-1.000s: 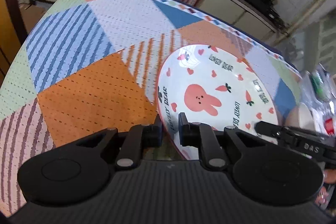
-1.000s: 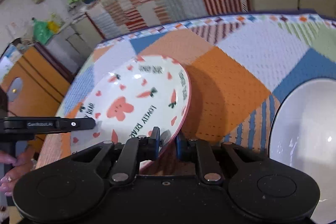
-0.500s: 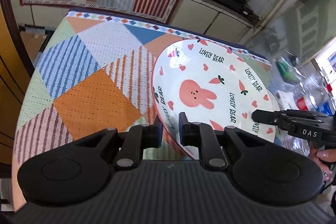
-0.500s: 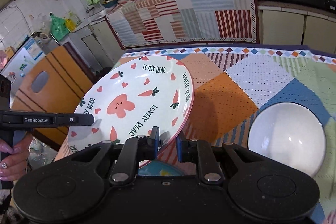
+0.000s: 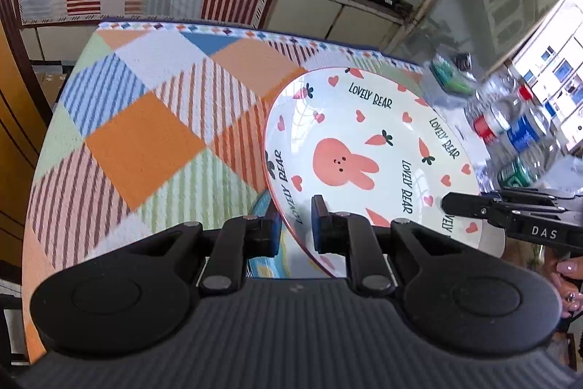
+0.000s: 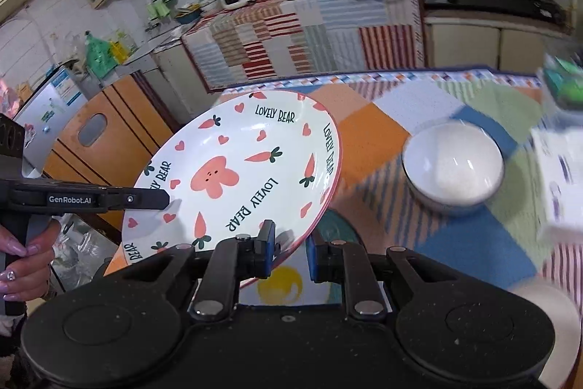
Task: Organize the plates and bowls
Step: 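Lift the bunny plate with both grippers and carry it over the blue egg plate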
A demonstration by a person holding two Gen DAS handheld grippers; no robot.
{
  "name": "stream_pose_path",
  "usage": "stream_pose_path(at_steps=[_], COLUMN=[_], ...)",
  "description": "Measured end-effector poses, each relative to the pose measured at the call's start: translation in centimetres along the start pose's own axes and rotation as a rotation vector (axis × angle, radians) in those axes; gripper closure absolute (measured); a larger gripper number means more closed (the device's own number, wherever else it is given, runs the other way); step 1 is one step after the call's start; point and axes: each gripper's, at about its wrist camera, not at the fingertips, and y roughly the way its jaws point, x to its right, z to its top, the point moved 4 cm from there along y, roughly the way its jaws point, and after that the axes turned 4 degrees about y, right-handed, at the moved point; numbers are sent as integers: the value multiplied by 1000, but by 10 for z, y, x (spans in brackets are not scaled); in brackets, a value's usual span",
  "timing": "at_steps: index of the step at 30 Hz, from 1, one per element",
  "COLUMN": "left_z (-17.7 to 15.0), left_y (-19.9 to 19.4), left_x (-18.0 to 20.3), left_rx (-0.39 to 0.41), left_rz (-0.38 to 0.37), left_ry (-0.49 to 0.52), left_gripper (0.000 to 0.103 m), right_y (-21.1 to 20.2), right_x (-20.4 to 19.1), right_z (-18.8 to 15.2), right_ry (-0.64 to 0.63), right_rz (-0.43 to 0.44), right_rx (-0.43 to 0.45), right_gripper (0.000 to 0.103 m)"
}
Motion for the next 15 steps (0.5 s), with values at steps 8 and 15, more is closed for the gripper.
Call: stream_pose_path(at_steps=[8, 15], left_z=[-30, -44], left_y=[0, 3], left_x=[10, 12], left_rx=[-34, -61], left_rz=[-21, -3], left_ry=[-20, -16], left_gripper=[89, 89], right_y=[-15, -14], right_x=[0, 4], right_z=[-30, -44], right_ry=[-15, 15], right_rz=[-19, -21], right_rx=[-33, -61], right_gripper=[79, 79])
